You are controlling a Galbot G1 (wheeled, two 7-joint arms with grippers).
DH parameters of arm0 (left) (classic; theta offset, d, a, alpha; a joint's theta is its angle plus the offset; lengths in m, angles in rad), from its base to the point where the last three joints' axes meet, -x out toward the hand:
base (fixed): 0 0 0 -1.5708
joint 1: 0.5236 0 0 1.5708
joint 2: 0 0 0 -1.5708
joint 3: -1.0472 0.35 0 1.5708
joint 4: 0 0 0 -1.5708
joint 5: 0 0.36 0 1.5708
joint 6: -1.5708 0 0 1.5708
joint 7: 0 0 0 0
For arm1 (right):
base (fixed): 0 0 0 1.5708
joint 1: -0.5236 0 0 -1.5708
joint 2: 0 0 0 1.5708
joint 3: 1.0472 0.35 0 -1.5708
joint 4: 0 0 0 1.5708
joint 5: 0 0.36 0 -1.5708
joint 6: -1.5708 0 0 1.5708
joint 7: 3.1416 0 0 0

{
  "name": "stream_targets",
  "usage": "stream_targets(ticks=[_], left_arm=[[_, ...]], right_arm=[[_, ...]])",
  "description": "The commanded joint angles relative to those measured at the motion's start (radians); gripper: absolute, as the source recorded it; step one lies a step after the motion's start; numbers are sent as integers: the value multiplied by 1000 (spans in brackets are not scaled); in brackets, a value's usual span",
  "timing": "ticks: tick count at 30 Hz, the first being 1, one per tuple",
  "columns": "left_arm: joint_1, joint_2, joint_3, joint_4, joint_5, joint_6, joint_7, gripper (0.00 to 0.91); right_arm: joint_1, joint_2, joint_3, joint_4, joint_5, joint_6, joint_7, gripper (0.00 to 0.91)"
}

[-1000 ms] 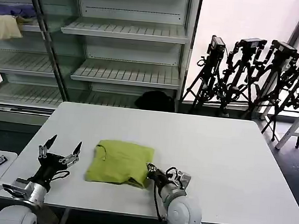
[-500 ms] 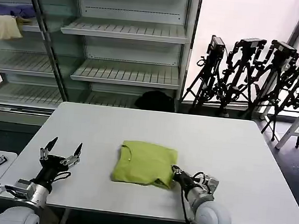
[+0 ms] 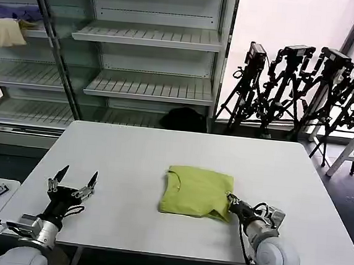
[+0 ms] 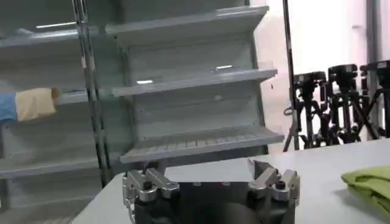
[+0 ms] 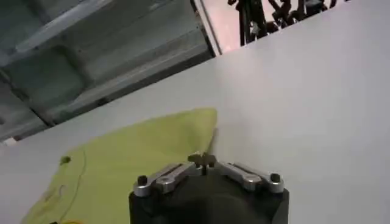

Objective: Fold and organize the clothes.

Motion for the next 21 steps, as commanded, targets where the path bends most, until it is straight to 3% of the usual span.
stream_targets(ticks=[1,7,9,12,14,21], left_arm=[[0,-1,3,1,-2,0,-1,907],[7,-2,4,0,-3,-2,-2,907],[6,-2,5,1,-4,-2,-2,907],[4,-5,9,2,-4,-2,-2,907],[2,-7,11,1,-4,-3,-2,907],[16,-9,8,-1,-4,-15,-5,907]], right_arm=[[0,-17,33,-5,-37,1,-16,907],[-17,-6,43,14,-163,3,-31,907],[-33,17,59,27,-346,4,-79,907],[-54,43,66,47,-511,5,-160,907],[-64,32,47,65,-517,5,-175,907],[-115,57,-12,97,-680,7,-303,907]])
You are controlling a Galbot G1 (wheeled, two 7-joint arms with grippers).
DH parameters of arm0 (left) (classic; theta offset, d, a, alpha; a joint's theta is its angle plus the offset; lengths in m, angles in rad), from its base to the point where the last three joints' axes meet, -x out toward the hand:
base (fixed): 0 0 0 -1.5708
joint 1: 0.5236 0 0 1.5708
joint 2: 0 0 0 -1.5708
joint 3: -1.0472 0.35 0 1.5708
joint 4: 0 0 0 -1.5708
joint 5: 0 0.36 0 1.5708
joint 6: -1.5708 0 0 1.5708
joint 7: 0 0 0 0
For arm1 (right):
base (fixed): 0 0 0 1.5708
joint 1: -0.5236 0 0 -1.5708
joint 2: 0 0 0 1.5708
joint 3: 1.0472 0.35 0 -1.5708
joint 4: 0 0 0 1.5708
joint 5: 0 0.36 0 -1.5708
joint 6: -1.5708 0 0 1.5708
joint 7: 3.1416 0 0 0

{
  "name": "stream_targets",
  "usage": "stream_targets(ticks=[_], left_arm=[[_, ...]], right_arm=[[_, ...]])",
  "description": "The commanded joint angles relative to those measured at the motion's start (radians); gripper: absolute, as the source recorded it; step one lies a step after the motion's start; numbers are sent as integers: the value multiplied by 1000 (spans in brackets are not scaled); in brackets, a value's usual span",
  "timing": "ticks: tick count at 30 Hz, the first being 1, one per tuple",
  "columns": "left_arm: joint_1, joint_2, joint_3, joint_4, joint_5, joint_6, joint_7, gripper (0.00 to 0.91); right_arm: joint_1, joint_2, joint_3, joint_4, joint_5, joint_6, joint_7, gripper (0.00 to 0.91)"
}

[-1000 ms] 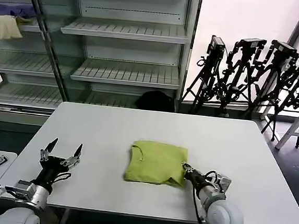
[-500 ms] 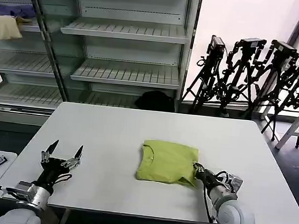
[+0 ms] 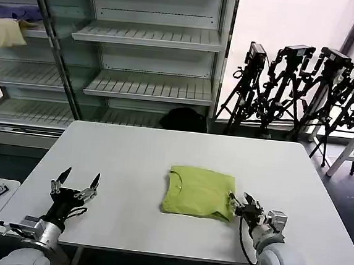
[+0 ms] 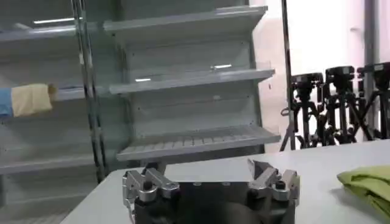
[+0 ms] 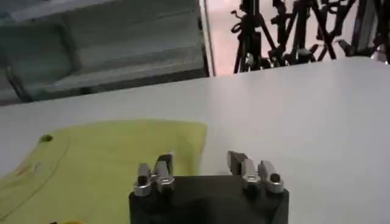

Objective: Fold and organize the clothes.

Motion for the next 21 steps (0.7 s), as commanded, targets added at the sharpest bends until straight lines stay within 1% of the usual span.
stream_targets(ticks=[1,3,4,8,13,18,21], left_arm=[[13,2,-7,-1,-1,-13,-4,907],[19,3,-10,-1,-3,-18,-6,907],[21,3,-11,0,-3,-19,-7,907],[23,2,-10,1,-4,-24,-10,907],[21,0,-6,4,-4,-25,-9,907],[19,1,-6,9,-4,-28,-10,907],[20,1,-8,9,-7,-28,-11,907]], right_arm=[[-67,31,-44,45,-339,2,-186,907],[-83,28,-47,57,-374,2,-198,907],[-97,24,-46,62,-416,3,-215,907],[-137,11,-37,84,-462,3,-218,907],[-179,2,-8,99,-471,4,-218,907],[-223,-8,15,115,-470,51,-229,907],[-226,-2,39,116,-466,82,-215,907]])
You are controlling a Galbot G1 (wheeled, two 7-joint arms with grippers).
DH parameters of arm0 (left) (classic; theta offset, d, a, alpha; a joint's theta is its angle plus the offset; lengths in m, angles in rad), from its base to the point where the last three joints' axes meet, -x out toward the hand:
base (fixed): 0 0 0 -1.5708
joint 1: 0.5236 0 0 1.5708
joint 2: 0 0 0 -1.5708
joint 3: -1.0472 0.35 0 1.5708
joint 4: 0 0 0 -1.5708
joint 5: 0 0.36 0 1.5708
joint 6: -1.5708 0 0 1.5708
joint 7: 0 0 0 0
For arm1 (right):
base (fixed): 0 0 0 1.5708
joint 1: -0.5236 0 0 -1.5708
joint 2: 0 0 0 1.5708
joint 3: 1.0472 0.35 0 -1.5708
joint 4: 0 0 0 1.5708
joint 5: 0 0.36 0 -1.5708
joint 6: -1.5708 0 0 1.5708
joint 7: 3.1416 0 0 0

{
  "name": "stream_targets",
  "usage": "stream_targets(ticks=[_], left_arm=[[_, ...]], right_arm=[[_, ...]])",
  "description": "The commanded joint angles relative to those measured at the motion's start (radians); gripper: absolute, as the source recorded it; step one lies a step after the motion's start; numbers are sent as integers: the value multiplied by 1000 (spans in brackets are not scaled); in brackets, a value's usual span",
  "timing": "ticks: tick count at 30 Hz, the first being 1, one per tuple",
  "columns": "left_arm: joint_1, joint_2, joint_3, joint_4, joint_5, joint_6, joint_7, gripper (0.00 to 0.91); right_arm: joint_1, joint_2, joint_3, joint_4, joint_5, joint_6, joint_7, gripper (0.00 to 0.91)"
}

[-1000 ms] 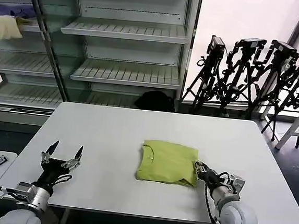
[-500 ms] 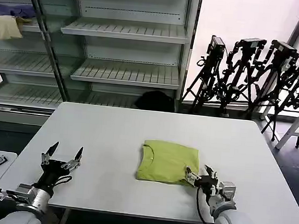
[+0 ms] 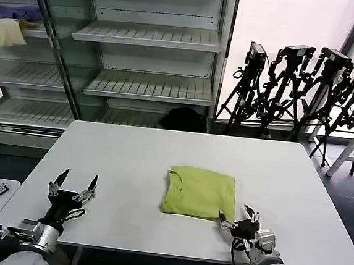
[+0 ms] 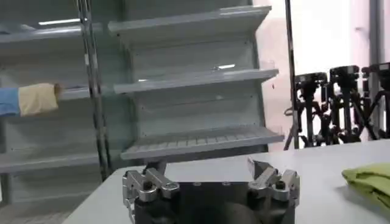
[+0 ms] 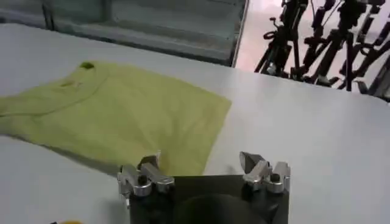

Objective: Fold and organize the clothes.

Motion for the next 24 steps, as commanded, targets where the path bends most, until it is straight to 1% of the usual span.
stream_targets(ticks=[1,2,3,6,11,12,17,19,24], left_arm=[[3,1,-3,0,-5,0,-2,907],[3,2,-4,0,-6,0,-2,907],[5,4,-6,1,-8,0,-2,907],[7,6,-10,2,-11,-2,-3,907],[8,5,-7,5,-12,-5,-4,907],[8,5,-6,5,-12,-5,-4,907],[9,6,-5,6,-24,-3,-5,907],[10,7,-4,6,-31,-3,-5,907],[16,7,-2,2,-40,-1,-5,907]], right_arm=[[-72,2,67,26,-72,85,-21,907],[-69,2,78,27,-63,91,-14,907],[-59,2,100,28,-32,98,-8,907],[-25,-9,168,21,-5,107,0,907],[27,-33,251,-3,50,101,12,907],[43,-39,271,-18,60,99,23,907],[86,-56,316,-78,102,75,53,907],[94,-60,328,-90,105,64,46,907],[104,-77,342,-112,104,70,35,907]])
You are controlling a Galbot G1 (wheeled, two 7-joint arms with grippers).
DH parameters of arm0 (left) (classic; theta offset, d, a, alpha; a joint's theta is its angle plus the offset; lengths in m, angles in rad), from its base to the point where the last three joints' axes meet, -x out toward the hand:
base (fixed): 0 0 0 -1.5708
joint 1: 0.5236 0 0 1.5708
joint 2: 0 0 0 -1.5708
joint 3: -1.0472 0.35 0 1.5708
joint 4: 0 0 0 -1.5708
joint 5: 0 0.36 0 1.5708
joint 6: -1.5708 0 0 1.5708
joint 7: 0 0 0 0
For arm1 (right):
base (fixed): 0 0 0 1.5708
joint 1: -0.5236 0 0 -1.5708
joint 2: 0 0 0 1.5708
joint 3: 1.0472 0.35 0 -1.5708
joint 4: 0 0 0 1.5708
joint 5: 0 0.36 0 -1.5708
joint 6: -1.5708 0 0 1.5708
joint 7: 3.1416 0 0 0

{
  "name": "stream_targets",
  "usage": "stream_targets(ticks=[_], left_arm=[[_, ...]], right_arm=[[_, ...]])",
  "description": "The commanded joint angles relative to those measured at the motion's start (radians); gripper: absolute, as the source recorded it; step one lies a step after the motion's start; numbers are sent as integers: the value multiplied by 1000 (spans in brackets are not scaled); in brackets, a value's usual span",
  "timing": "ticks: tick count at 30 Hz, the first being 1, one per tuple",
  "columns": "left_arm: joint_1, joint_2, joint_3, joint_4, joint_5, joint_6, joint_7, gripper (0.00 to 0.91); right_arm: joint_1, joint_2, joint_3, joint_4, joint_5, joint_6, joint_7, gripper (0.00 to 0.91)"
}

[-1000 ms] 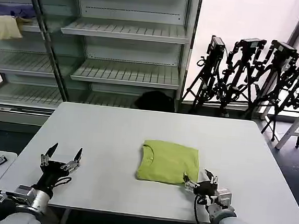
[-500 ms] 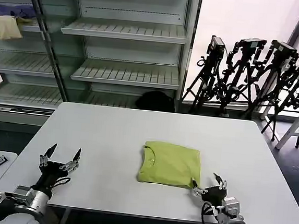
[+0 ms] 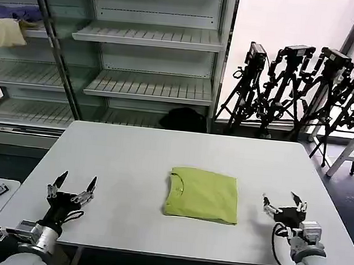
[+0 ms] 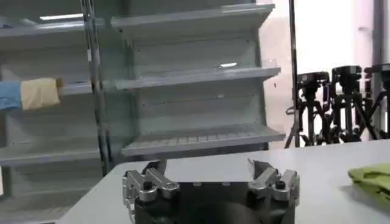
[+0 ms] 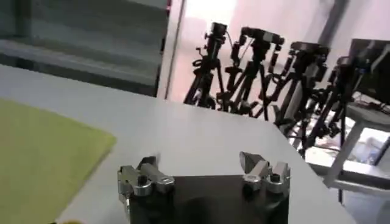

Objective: Fold and organize the clothes.

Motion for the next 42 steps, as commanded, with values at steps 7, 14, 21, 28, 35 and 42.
stream_targets(ticks=[7,14,21,28,35,42], left_arm=[[-7,10,5,-25,-85,39,1,907],[-63,46,25,7,-121,67,10,907],[-89,68,50,14,-122,71,31,907],[-120,85,71,28,-120,84,35,907],[-127,84,94,50,-115,80,44,907],[-123,74,96,60,-105,71,51,907]], right_arm=[[40,-29,80,-55,47,60,-15,907],[38,-21,37,-66,48,145,-41,907],[24,-25,25,-60,55,170,-37,907],[14,-42,14,-56,94,182,-18,907],[18,-71,-20,-76,123,194,-15,907],[31,-93,-35,-84,135,203,-20,907]])
